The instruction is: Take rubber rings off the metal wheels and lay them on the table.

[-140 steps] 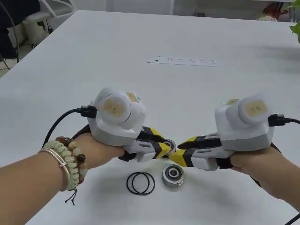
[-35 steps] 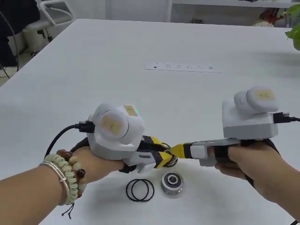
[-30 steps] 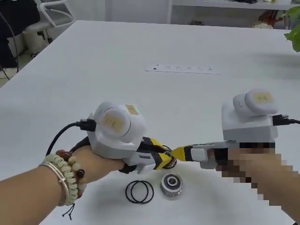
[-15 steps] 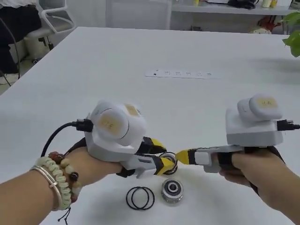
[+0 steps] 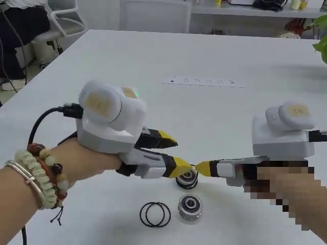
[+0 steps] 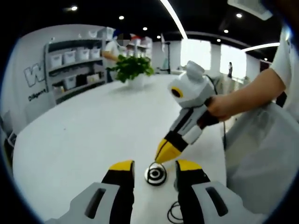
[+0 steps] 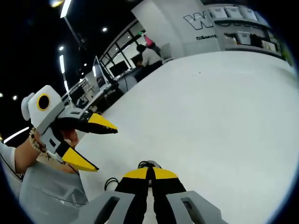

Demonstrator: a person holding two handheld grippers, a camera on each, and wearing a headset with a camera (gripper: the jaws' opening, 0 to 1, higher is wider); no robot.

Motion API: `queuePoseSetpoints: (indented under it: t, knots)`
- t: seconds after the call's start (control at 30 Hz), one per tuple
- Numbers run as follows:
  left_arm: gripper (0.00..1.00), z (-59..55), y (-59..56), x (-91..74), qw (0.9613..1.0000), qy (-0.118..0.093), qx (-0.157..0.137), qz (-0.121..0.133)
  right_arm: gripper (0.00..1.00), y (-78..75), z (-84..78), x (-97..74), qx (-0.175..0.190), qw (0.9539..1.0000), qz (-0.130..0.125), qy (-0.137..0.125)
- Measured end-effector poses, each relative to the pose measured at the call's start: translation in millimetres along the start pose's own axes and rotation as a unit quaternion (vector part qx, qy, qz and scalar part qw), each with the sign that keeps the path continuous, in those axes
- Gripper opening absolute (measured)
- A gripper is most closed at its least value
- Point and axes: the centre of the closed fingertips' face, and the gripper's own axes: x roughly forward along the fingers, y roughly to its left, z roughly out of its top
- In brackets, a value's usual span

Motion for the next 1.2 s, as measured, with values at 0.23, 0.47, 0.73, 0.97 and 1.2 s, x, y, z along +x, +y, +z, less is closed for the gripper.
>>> queuePoseSetpoints:
  t: [0.23,0.47,0.73,0.97,1.2]
  knots:
    - [0.40,33.6,0.8,-29.0,0.9992,-0.040,0.000,0.004,0.00,1.5,4.1,-1.3,-0.007,1.0000,0.000,-0.004]
    - [0.47,43.0,2.2,-62.2,0.9978,-0.057,0.010,0.032,0.00,1.8,9.8,-3.0,-0.001,0.9999,0.003,-0.016]
    - [0.52,28.0,-8.2,-85.4,0.9976,-0.049,0.012,0.047,0.00,5.4,18.9,-7.8,0.006,0.9995,0.005,-0.029]
    - [0.60,5.7,-15.4,-101.6,0.9972,-0.039,-0.010,0.063,0.00,28.7,33.3,-12.0,-0.029,0.9982,0.026,-0.045]
    - [0.63,-17.6,-17.5,-114.3,0.9957,-0.010,-0.021,0.089,0.00,44.0,37.0,-14.5,-0.039,0.9970,0.047,-0.048]
